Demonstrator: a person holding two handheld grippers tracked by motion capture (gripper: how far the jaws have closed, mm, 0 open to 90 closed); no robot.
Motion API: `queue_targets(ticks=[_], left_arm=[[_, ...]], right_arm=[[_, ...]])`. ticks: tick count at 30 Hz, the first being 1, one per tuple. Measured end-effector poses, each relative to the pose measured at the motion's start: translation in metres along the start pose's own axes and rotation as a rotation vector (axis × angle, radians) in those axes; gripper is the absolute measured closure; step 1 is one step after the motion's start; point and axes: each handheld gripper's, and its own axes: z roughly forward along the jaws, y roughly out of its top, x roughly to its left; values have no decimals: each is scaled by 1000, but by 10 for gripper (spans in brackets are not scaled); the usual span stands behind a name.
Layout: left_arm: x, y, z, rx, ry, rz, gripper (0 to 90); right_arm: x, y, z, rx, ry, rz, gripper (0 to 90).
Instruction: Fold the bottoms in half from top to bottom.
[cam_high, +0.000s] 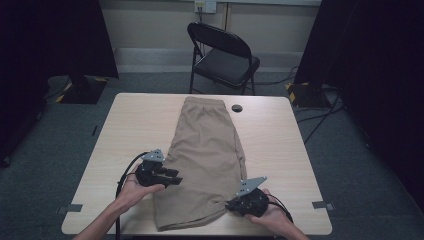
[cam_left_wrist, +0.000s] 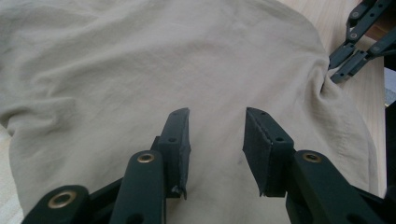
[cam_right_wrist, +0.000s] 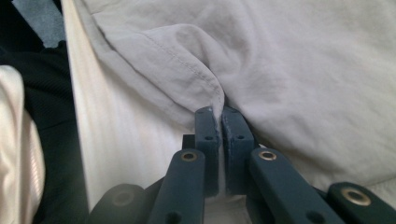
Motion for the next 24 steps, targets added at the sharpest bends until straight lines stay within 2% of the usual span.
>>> queue_targets(ticks=[2, 7, 11, 12, 13, 16, 22, 24], left_arm=[[0, 0, -1, 0, -1, 2, 612], [-6, -5, -6, 11, -10, 13, 605], [-20, -15, -9, 46, -44, 15, 579], [-20, -15, -9, 46, -44, 15, 575], [-27, -19, -11, 58, -58, 21, 571], [-34, -24, -14, 63, -79, 19, 560], [-41, -31, -16, 85, -128, 7, 534], [-41, -32, -10, 110, -115, 15, 530]], right_arm=[[-1, 1, 1, -1, -1, -4, 868], [-7, 6, 6, -13, -5, 22, 867], [-7, 6, 6, -12, -7, 24, 867], [-6, 6, 6, -13, -8, 22, 867], [-6, 6, 6, -12, -9, 23, 867], [-7, 6, 6, -10, -5, 32, 867], [-7, 6, 6, -11, -2, 38, 867], [-8, 7, 6, -13, -3, 42, 868]])
